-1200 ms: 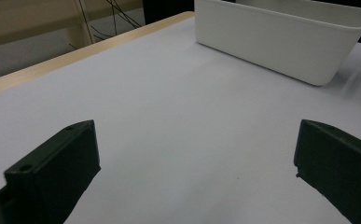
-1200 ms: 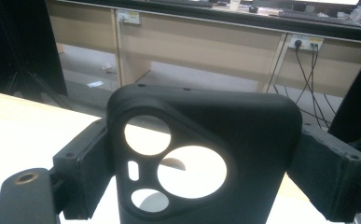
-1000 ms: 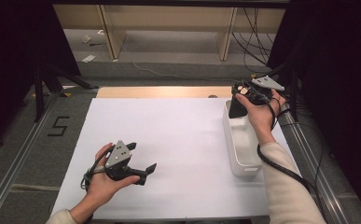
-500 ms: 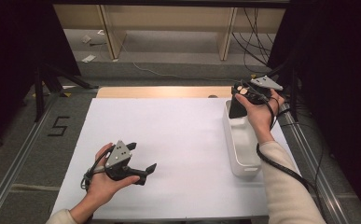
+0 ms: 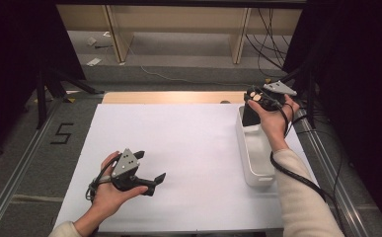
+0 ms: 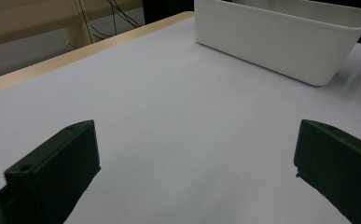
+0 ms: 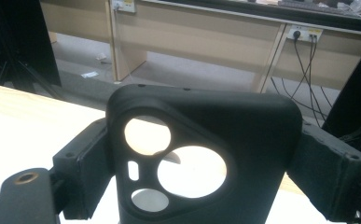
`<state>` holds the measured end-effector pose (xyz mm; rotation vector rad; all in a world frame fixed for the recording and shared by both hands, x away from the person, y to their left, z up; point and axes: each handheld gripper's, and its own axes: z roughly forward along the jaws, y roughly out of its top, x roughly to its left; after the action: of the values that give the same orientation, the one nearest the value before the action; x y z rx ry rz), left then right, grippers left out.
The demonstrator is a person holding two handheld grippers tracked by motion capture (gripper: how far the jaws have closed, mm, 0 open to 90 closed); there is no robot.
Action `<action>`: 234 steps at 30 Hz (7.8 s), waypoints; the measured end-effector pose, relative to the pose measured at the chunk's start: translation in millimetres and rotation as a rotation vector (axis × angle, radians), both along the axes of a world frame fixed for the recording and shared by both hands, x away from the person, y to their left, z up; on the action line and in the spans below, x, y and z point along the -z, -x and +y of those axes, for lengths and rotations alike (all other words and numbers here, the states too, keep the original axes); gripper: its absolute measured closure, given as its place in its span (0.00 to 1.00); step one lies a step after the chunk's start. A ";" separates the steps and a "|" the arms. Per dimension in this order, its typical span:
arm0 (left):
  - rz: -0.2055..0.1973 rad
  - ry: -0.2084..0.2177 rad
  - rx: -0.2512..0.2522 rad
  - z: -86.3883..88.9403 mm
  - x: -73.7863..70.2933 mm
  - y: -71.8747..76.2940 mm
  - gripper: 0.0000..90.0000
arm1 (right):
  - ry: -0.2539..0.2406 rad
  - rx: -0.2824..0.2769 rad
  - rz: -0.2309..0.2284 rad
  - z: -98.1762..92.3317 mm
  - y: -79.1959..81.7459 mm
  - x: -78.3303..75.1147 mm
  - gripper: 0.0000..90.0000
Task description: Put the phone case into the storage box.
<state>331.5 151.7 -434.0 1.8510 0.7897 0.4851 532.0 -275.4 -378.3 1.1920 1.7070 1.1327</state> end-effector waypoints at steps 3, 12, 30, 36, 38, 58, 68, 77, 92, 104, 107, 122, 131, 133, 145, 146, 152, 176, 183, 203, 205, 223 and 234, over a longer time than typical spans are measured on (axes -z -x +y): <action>0.000 0.001 -0.001 0.1 0.0 0.1 0.00 | 0.005 -0.001 0.004 0.3 -0.9 1.3 0.17; -0.001 0.000 0.000 -0.5 0.0 0.0 0.00 | 0.006 -0.002 0.022 0.4 -2.9 6.1 0.17; -0.001 0.000 0.002 -0.7 0.0 0.0 0.00 | 0.019 -0.008 0.058 1.3 -5.5 14.2 0.17; 0.000 -0.002 0.006 -2.1 0.3 -0.1 0.00 | 0.020 -0.006 0.056 1.2 -6.1 15.4 0.17; 0.001 0.000 0.006 -2.2 0.4 -0.1 0.00 | 0.019 -0.005 0.058 1.2 -6.3 15.7 0.17; 0.006 0.005 0.005 -1.9 0.9 -0.5 0.00 | 0.025 0.000 0.068 2.9 -10.6 19.8 0.17; 0.005 0.002 0.006 -1.8 1.0 -0.8 0.00 | 0.021 0.003 0.074 3.2 -13.4 21.9 0.17; 0.008 0.003 0.005 -1.7 1.4 -1.1 0.00 | 0.025 0.003 0.081 3.6 -16.3 24.3 0.17; 0.010 0.004 0.005 -1.6 1.5 -1.3 0.00 | 0.020 0.009 0.081 4.2 -21.1 27.9 0.17; 0.010 0.003 0.005 -1.4 1.7 -1.6 0.00 | 0.014 0.008 0.077 4.4 -26.2 30.4 0.16; 0.011 0.003 0.004 -1.4 1.6 -1.6 0.00 | 0.007 0.007 0.074 3.6 -27.7 31.2 0.16; 0.010 0.004 0.005 -1.2 1.6 -1.7 0.00 | -0.006 0.002 0.074 4.5 -32.3 37.1 0.15; 0.010 0.003 0.004 -1.2 1.6 -1.8 0.00 | -0.011 0.011 0.079 3.0 -32.3 38.2 0.11; 0.010 0.003 0.004 -1.2 1.7 -1.8 0.00 | -0.012 0.010 0.077 2.7 -32.6 38.6 0.11; 0.013 0.005 0.004 -1.4 1.9 -1.7 0.00 | -0.009 0.003 0.077 1.9 -33.9 40.0 0.03; 0.013 0.005 0.003 -1.3 1.8 -1.7 0.00 | -0.010 0.002 0.075 2.1 -34.0 40.2 0.03; 0.010 0.003 0.004 -1.2 1.6 -1.8 0.00 | -0.018 -0.004 0.061 2.4 -33.9 39.1 0.01; 0.009 0.004 0.002 -0.9 1.4 -1.9 0.00 | -0.025 -0.012 0.015 2.2 -29.8 26.3 0.01; 0.008 0.003 0.000 -0.8 1.3 -1.8 0.00 | -0.028 -0.026 0.003 5.2 -26.1 20.0 0.02; 0.007 0.002 -0.005 -0.3 1.3 -1.9 0.00 | -0.028 -0.091 -0.009 21.2 -9.8 8.0 0.03; 0.008 0.002 -0.004 -0.4 1.2 -1.9 0.00 | -0.032 -0.101 -0.007 23.4 -7.5 6.9 0.03; 0.006 -0.005 -0.006 -0.7 1.2 -2.3 0.00 | -0.060 -0.219 0.016 41.8 24.7 4.4 0.05; 0.004 -0.003 -0.009 -0.9 1.3 -2.7 0.00 | -0.068 -0.297 0.028 55.0 46.1 4.1 0.06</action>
<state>334.2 150.7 -435.3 1.8525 0.8008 0.4890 485.8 -220.5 -382.4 1.0199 1.9259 1.3644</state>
